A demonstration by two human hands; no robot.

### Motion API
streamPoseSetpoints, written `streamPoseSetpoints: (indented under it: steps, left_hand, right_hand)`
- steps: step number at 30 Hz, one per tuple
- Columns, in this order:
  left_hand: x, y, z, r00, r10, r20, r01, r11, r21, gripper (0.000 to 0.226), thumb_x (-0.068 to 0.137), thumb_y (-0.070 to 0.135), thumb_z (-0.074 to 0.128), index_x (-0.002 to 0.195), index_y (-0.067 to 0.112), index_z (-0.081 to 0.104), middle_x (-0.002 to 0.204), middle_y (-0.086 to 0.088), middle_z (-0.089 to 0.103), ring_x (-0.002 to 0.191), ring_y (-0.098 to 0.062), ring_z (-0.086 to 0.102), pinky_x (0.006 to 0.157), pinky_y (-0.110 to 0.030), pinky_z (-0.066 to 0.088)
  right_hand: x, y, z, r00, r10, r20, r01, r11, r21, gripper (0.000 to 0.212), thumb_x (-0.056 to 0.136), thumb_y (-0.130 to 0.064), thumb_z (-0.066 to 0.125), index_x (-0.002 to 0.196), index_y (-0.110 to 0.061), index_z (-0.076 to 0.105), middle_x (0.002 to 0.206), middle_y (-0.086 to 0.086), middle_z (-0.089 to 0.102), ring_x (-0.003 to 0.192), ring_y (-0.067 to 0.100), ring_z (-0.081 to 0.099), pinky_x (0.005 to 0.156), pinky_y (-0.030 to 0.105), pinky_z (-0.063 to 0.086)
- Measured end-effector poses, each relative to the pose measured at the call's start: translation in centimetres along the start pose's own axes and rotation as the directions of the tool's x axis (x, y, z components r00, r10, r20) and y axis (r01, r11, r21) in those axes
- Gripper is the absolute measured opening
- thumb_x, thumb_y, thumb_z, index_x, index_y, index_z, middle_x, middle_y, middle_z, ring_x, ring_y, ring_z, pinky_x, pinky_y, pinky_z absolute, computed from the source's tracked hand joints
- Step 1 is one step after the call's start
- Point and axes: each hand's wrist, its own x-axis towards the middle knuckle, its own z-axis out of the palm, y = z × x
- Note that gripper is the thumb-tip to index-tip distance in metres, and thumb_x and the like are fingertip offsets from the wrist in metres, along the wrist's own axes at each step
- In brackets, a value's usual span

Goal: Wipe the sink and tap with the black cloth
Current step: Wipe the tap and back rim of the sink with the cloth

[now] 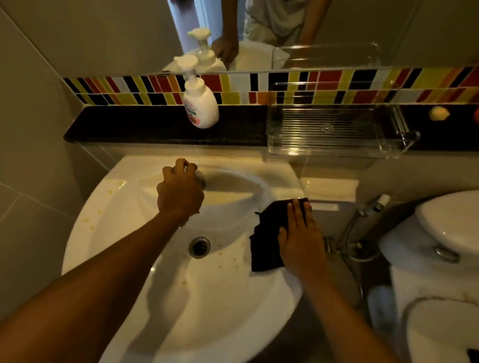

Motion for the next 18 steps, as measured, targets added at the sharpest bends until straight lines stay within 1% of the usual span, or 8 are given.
streamPoseSetpoints:
  steps: [3,6,9,11,14,18]
  left_hand:
    - [-0.2,0.0,-0.2,1.0,0.018,0.004,-0.018,1.0,0.004,0.047,0.083,0.027,0.067,0.125,0.013,0.051,0.13,-0.011,0.047,0.109,-0.034,0.049,0.083,-0.047,0.053]
    - [-0.4,0.0,-0.3,0.999,0.038,0.008,-0.038,0.999,-0.006,0.046,0.085,0.024,0.066,0.126,0.011,0.051,0.13,-0.013,0.047,0.109,-0.036,0.049,0.083,-0.048,0.052]
    - [-0.3,-0.1,-0.3,0.999,0.032,-0.002,-0.032,0.999,-0.013,0.045,0.085,0.022,0.066,0.126,0.01,0.051,0.129,-0.013,0.046,0.109,-0.037,0.048,0.084,-0.049,0.051]
    - [-0.3,-0.2,-0.2,1.0,0.031,-0.005,-0.031,0.999,-0.02,0.046,0.084,0.022,0.066,0.126,0.01,0.052,0.129,-0.013,0.046,0.109,-0.037,0.048,0.083,-0.049,0.05]
    - [-0.2,-0.2,-0.1,1.0,0.023,-0.006,-0.023,1.0,-0.019,0.045,0.084,0.023,0.066,0.125,0.011,0.052,0.129,-0.013,0.047,0.109,-0.036,0.048,0.083,-0.048,0.05]
    - [0.1,-0.3,0.0,1.0,0.011,0.011,-0.011,0.999,-0.051,0.044,0.085,0.022,0.065,0.126,0.012,0.051,0.131,-0.012,0.046,0.112,-0.036,0.046,0.085,-0.047,0.049]
  right_hand:
    - [-4.8,-1.1,0.1,0.995,0.095,-0.028,-0.093,0.993,0.073,0.063,0.096,-0.044,0.016,0.15,-0.013,0.019,0.159,0.008,0.019,0.147,0.024,0.005,0.116,0.051,0.025]
    - [-11.2,-3.6,1.2,0.981,0.195,-0.01,-0.193,0.976,0.105,0.065,0.096,-0.049,0.004,0.15,-0.014,0.018,0.159,0.007,0.015,0.147,0.026,0.004,0.115,0.05,0.028]
    - [-16.2,-6.1,2.7,0.964,0.26,0.052,-0.265,0.955,0.134,0.062,0.097,-0.048,0.008,0.151,-0.018,0.013,0.161,0.001,0.006,0.148,0.024,-0.005,0.115,0.05,0.029]
    - [-16.8,-6.7,3.1,0.958,0.281,0.062,-0.288,0.944,0.163,0.063,0.097,-0.048,0.009,0.151,-0.018,0.01,0.161,0.0,0.003,0.148,0.022,-0.01,0.115,0.051,0.028]
    - [-15.1,-6.4,3.0,0.957,0.285,0.059,-0.29,0.951,0.104,0.063,0.096,-0.047,0.009,0.151,-0.016,0.003,0.162,0.002,-0.003,0.147,0.024,-0.015,0.117,0.051,0.023]
    - [-10.5,-5.0,2.1,0.96,0.279,0.001,-0.279,0.96,0.023,0.061,0.097,-0.04,0.015,0.151,-0.012,0.011,0.16,0.007,0.011,0.148,0.028,-0.002,0.117,0.051,0.023]
